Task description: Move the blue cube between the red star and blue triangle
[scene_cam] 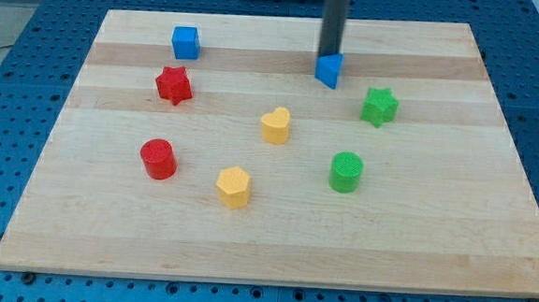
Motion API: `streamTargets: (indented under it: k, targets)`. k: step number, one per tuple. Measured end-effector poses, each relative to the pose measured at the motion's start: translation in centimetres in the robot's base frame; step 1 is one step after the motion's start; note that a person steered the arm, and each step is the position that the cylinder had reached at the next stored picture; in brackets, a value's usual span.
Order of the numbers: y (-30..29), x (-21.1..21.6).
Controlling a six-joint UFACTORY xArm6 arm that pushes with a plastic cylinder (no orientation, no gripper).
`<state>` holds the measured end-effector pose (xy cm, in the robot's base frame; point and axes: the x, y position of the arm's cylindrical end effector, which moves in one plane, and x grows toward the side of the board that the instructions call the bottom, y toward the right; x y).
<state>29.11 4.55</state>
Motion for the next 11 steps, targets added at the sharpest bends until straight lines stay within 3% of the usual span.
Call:
streamTargets:
  k: [1, 2, 3, 4, 5, 8, 10, 11]
  targets:
    - [-1.9, -2.7]
    - [-8.3, -6.5]
    - [-20.3, -6.9]
    - [-23.6, -5.5]
    - [-18.8, -1.9]
    - [-19.6, 0.7]
    - [-15.1, 3.9]
    - [-20.1, 3.9]
